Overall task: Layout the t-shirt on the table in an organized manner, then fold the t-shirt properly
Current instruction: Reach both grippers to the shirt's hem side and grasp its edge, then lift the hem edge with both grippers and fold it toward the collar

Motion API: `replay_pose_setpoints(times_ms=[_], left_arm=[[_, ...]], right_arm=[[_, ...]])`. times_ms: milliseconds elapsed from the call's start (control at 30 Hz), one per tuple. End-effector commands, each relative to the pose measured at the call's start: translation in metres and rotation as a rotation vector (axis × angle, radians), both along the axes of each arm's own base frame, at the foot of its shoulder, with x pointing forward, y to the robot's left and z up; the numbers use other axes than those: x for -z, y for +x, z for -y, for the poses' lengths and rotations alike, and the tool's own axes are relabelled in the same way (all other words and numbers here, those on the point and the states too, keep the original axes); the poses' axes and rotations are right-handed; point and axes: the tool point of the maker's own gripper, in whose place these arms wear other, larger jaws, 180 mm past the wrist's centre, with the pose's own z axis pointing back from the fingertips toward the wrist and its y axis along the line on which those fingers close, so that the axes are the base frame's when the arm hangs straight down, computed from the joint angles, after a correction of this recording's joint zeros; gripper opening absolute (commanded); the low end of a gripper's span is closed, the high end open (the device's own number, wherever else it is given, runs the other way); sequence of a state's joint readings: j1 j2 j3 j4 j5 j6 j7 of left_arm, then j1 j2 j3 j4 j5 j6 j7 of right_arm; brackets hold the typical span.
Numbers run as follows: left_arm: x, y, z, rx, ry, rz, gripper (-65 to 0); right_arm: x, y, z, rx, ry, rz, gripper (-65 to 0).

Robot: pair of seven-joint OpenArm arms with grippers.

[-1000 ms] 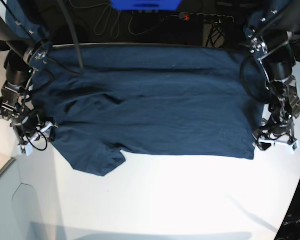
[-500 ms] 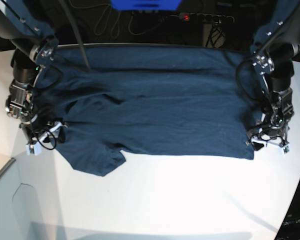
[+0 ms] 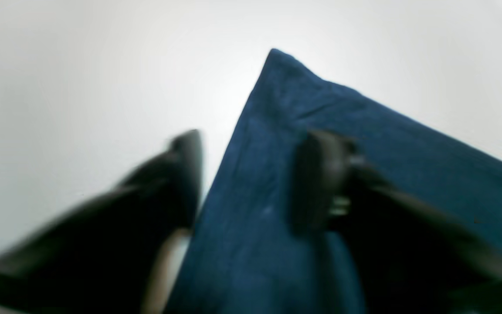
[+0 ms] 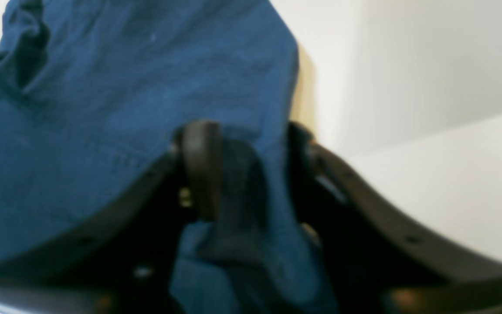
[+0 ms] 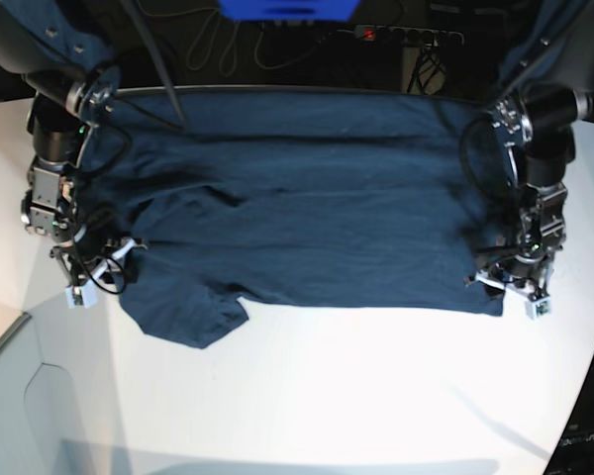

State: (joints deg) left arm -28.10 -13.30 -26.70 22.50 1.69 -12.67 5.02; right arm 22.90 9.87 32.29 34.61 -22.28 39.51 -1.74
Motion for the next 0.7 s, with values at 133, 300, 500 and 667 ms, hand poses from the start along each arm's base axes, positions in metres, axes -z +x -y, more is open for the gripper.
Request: replay_pose_setpoints(times_ms=[133, 300, 500, 667], left_arm=[[0.008, -0.005, 0.008, 0.018, -0.027, -0.051, -59.7], [0.006, -0.004, 0.007, 0.018, -0.026, -0.046, -64.9], [0.010, -0.009, 0.024, 0.036, -0.183, -0.042, -65.0], [-0.008, -0.020, 0.004, 0.026, -0.175, 0.007, -65.0]], right_arm=[[0.006, -0.006, 0.002, -0.026, -0.028, -0.050, -59.9], [0.004, -0.004, 0.002, -0.026, -0.030, -0.045, -65.0], [-0.006, 0.005, 0.007, -0.018, -0.039, -0.014, -65.0], [-0.027, 0.017, 0.006, -0.015, -0.069, 0.056, -65.0]])
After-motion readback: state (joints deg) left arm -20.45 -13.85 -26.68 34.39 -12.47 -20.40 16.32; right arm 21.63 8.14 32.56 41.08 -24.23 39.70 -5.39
